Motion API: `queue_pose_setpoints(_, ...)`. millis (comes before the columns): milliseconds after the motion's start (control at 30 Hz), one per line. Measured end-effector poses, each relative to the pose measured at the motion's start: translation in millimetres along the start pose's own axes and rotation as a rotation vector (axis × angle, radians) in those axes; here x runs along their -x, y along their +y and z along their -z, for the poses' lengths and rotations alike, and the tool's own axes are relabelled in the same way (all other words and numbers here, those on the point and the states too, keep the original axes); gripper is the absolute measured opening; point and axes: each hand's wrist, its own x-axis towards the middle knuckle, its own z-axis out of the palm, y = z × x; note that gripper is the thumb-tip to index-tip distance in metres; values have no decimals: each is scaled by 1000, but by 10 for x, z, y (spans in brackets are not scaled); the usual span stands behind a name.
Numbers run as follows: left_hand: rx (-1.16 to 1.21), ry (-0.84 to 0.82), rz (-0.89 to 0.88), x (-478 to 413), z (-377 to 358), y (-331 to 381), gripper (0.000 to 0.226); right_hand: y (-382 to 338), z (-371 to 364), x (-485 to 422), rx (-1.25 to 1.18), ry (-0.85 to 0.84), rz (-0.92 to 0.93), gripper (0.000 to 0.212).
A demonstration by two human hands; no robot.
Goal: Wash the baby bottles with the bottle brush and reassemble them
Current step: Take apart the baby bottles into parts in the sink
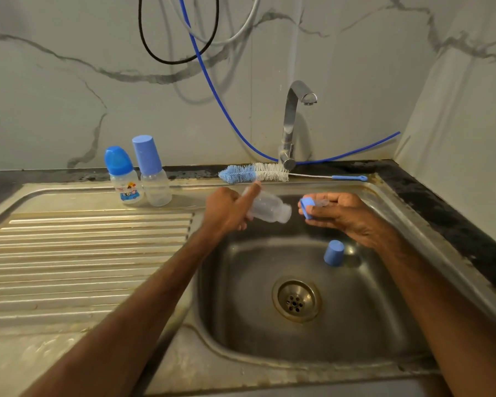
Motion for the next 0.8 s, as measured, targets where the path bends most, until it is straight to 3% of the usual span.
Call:
queue_pose_setpoints(67, -250, -17, -85, -34, -56, -67, 58, 77, -32, -27, 244, -10, -29, 36)
queue_pose_setpoints(133, -380, -63, -115, -40, -128, -143, 55, 179, -95, -82, 283, -22, -61, 40)
queue_pose_setpoints(300, -541, -146, -99, -34, -177, -234, 64, 278, -226, -189, 515, 44, 17, 36)
queue_pose_setpoints(433, -673, -229, -15, 4, -214, -220, 72, 349, -313, -183, 785, -1, 127, 31)
queue_pose_setpoints(667, -876, -397, 15, 10, -419, -241, 79, 358, -394, -171, 741, -79, 160, 31)
queue_pose_setpoints(800, -925, -397, -1, 20, -436, -254, 76, 389, -382, -197, 755, -89, 143, 34)
